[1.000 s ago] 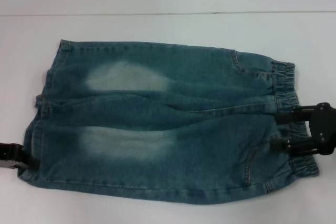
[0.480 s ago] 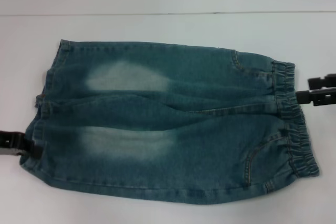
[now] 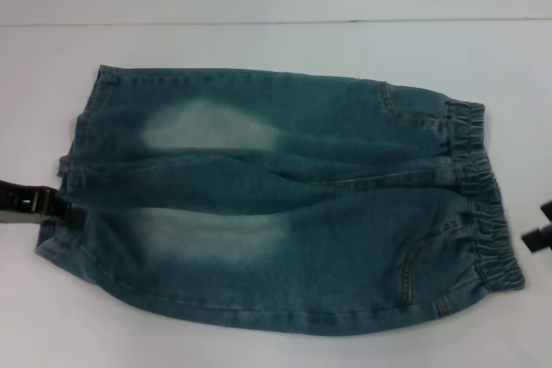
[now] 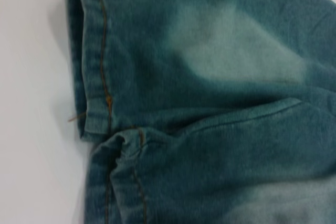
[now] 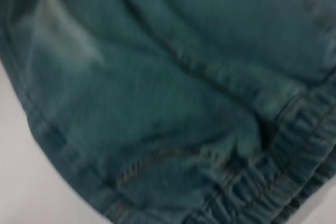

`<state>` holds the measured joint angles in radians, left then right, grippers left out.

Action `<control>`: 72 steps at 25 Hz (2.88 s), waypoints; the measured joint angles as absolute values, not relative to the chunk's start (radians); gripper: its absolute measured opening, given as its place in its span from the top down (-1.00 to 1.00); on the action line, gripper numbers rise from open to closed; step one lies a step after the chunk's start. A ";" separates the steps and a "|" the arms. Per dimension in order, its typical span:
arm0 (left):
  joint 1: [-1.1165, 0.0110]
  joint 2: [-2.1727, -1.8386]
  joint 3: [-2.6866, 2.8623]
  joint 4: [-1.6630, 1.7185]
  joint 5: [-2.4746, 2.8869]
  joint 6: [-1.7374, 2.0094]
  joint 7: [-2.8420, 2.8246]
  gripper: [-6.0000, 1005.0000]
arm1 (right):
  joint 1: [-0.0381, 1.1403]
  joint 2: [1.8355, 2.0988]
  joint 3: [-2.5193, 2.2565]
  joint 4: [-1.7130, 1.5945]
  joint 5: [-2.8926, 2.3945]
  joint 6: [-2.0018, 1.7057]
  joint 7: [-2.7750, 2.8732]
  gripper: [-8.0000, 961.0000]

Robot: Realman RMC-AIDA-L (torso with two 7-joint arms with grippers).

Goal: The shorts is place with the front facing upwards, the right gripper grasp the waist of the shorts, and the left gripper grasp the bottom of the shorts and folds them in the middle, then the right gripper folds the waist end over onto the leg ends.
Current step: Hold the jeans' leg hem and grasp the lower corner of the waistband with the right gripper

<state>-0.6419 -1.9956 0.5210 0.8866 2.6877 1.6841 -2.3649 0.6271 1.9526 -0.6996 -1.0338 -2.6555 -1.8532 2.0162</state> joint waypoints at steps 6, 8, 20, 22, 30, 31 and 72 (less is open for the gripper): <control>-0.647 -1.997 0.522 0.887 2.686 1.680 -2.352 0.99 | 0.655 1.957 -0.763 -0.986 -2.703 -1.867 2.016 -0.70; -0.648 -1.997 0.521 0.886 2.686 1.680 -2.348 0.99 | 0.664 1.957 -0.775 -0.969 -2.721 -1.868 2.014 -0.68; -0.645 -1.997 0.522 0.882 2.686 1.666 -2.343 0.99 | 0.692 1.960 -0.878 -0.892 -2.747 -1.841 2.024 -0.42; -0.645 -1.997 0.522 0.881 2.686 1.666 -2.343 0.99 | 0.696 1.963 -0.879 -0.883 -2.764 -1.826 2.029 -0.43; -0.644 -1.998 0.522 0.880 2.686 1.657 -2.342 0.99 | 0.707 1.970 -0.884 -0.857 -2.772 -1.791 2.030 -0.44; -0.644 -1.998 0.521 0.880 2.686 1.657 -2.342 0.99 | 0.709 1.970 -0.886 -0.852 -2.772 -1.786 2.030 -0.44; -0.641 -1.999 0.515 0.879 2.686 1.638 -2.332 0.99 | 0.748 1.980 -0.868 -0.820 -2.688 -1.755 2.022 -0.43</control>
